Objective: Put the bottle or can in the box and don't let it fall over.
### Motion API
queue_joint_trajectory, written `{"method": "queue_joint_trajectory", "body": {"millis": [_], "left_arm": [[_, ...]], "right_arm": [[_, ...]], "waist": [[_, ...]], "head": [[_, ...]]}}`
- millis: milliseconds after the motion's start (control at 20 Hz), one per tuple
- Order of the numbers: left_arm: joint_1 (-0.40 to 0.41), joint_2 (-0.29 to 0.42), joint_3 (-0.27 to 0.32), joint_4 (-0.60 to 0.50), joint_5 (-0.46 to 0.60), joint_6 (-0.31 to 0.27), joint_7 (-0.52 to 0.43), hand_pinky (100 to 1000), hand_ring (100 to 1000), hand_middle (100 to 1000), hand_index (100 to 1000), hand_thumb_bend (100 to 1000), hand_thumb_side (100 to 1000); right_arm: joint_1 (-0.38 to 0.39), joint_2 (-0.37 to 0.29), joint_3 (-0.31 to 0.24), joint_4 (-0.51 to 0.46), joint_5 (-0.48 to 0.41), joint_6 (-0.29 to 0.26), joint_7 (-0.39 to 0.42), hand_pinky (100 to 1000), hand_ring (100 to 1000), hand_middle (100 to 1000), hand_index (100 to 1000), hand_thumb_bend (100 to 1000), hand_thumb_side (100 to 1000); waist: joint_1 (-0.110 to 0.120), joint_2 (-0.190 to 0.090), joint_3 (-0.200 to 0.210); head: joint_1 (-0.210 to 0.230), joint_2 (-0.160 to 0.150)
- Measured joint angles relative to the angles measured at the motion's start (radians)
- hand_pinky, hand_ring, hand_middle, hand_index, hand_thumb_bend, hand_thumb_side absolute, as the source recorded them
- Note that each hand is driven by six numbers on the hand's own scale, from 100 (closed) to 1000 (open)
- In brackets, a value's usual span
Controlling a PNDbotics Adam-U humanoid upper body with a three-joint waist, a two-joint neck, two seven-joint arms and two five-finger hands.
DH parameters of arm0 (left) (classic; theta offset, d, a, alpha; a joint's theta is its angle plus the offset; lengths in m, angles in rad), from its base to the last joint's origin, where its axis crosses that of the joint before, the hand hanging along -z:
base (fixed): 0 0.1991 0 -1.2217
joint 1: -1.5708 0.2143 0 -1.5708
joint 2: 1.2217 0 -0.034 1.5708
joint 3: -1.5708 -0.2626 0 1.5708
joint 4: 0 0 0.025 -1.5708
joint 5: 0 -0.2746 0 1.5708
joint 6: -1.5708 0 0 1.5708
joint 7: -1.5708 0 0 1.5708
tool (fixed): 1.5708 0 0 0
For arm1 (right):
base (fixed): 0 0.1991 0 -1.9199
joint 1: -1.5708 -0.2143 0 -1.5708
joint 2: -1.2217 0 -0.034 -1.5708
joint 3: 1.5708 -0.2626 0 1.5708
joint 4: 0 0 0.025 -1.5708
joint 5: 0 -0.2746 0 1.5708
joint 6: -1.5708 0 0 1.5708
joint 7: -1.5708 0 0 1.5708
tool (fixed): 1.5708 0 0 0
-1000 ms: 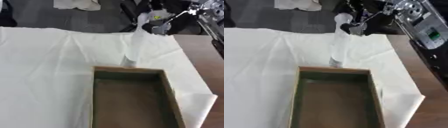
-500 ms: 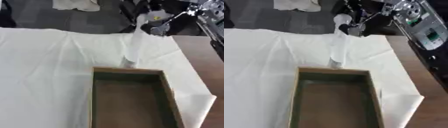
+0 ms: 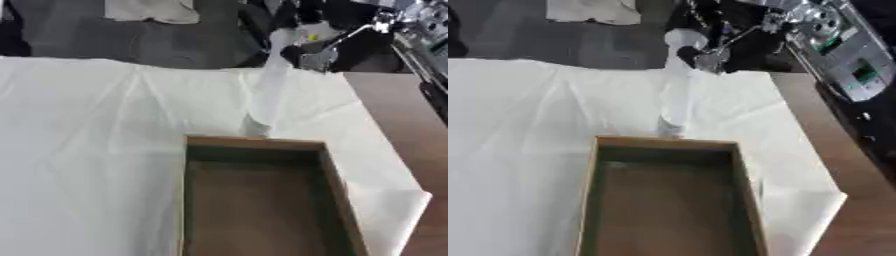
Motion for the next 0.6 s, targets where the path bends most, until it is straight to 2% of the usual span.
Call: {"method": "queue_joint_trajectory", "body": {"millis": [450, 600], "left_arm": [[0.000, -0.006, 0.000, 0.000, 0.001, 0.000, 0.000, 801, 847, 812, 830, 259, 1000], [0.000, -0.008, 0.000, 0.000, 0.002, 0.000, 0.000, 801, 847, 812, 830, 260, 1000]], "right_arm": [[0.000, 0.000, 0.000, 0.000, -0.022, 0.022, -0.001, 755, 648, 554, 679, 159, 100], [0.000, 0.000, 0.000, 0.000, -0.028, 0.026, -0.002, 747, 616, 542, 670, 151, 100]], "waist": [[-0.002, 0.000, 0.001], [-0.003, 0.000, 0.001]], "head": [[-0.003, -0.004], [-0.003, -0.008]]}}
